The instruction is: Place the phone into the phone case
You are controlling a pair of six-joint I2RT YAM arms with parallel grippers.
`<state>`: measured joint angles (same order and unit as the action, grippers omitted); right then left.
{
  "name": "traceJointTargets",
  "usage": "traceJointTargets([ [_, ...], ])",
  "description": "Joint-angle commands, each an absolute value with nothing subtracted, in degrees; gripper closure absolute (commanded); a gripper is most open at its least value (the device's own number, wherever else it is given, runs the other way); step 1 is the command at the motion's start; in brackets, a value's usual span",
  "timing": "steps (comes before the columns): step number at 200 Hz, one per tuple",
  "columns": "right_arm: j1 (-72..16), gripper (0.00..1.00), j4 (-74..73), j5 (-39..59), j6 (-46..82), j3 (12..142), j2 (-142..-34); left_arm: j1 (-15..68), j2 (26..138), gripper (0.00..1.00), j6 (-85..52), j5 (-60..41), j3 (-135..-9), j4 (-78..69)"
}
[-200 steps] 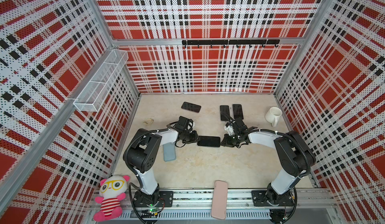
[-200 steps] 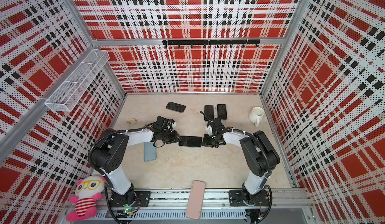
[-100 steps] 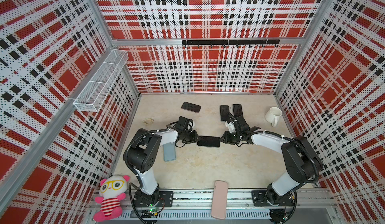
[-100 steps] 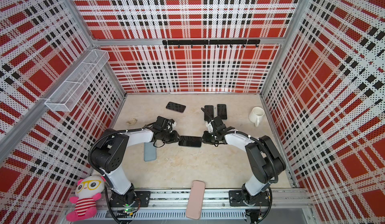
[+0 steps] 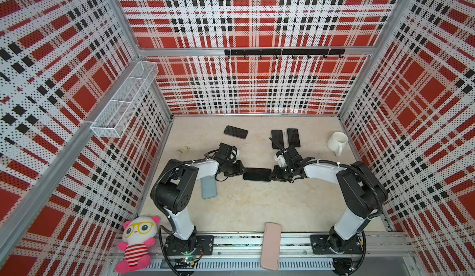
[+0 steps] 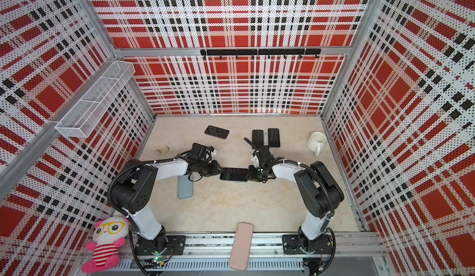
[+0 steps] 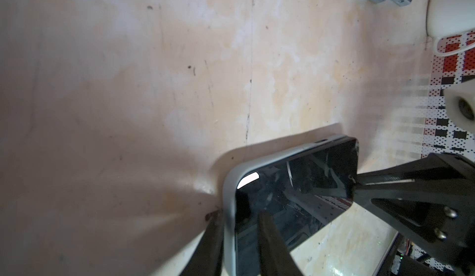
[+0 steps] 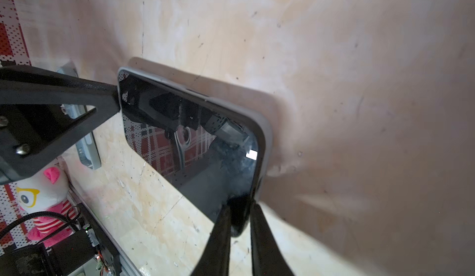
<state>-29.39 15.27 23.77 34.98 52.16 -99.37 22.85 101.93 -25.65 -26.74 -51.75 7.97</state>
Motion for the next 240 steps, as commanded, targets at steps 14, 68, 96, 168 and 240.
traceJointTargets([
  [14,-31.0,0.85,18.5,20.8,34.4,52.0,-101.8,24.0,101.8,0.73,-24.8,-28.6,-51.4,7.9],
  [68,-34.0,0.88,21.4,17.6,35.5,53.1,-102.8,26.0,101.9,0.73,-27.1,-29.9,-50.0,5.2],
  [96,-35.3,0.89,23.2,16.4,36.2,53.7,-105.4,26.5,101.1,0.74,-27.3,-29.8,-49.8,5.0],
  [168,-38.1,0.91,29.0,10.8,38.8,55.2,-110.1,25.5,100.4,0.74,-27.6,-29.6,-49.3,4.7],
  [240,-38.1,0.92,33.8,7.4,36.7,61.4,-108.5,25.2,100.6,0.75,-27.8,-29.8,-49.4,4.4],
])
